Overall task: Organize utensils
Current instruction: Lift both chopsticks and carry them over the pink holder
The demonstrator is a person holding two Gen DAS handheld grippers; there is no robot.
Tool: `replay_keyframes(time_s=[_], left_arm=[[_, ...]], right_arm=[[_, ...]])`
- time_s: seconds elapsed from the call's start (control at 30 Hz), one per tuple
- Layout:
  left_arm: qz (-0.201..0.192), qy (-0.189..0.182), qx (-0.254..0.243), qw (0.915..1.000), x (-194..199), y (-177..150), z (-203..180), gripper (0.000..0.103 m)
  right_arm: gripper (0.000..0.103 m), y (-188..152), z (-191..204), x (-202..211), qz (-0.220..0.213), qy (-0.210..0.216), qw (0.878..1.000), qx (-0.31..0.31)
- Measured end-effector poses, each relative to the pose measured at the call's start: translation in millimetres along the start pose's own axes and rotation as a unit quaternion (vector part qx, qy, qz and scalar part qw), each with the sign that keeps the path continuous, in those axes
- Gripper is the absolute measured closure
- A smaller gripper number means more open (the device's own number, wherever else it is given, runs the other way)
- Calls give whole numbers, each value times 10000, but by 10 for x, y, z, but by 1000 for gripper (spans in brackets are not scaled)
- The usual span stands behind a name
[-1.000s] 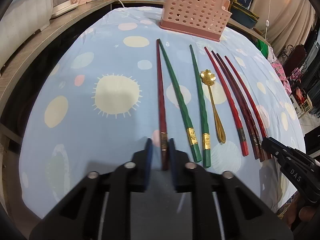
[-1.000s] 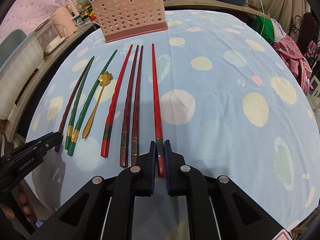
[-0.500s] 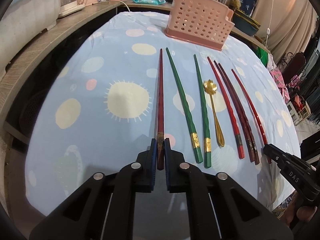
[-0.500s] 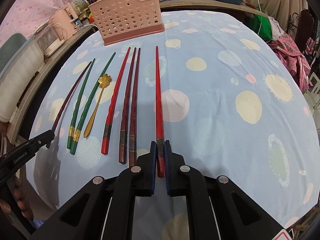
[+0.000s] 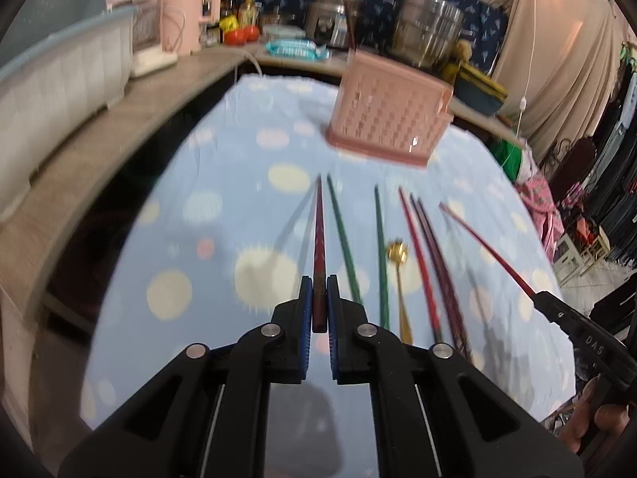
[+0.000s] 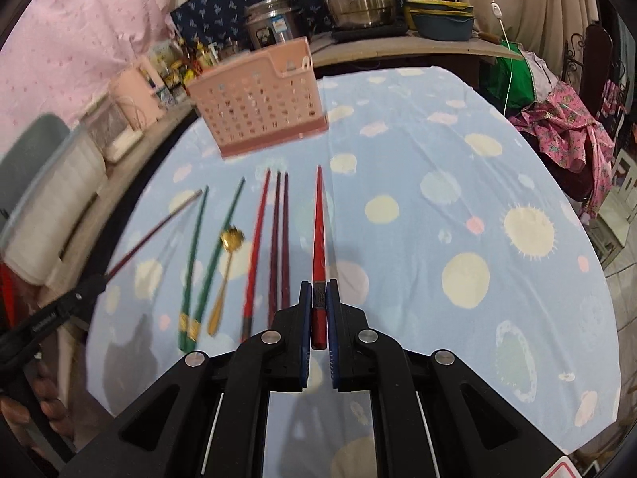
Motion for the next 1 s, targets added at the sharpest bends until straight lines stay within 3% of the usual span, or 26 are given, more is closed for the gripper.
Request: replay_keyframes(time_s=[0.3, 0.63, 1.0], left_arm=[[-662, -45, -52, 9978, 236, 678, -75, 96], [-1301, -16, -122, 9914, 367, 1404, -191, 96], [-1945, -400, -199, 9799, 551, 2257, -543, 96]], right_arm=[[96, 716, -17, 340, -786, 28, 9969, 27], [96, 1383, -36, 425, -1288, 124, 9916, 2], [96, 2139, 113, 494, -1829, 429, 9822, -90]])
Point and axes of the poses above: each gripper's, at about its wrist camera, not at the fingertips, and x roughly against the way its jaws point, z to its left, y to its top, the point moved 8 cm from there along -x, roughly the way its jaws point, and after that the axes turned 3 degrees about x, right-handed, at the moved point
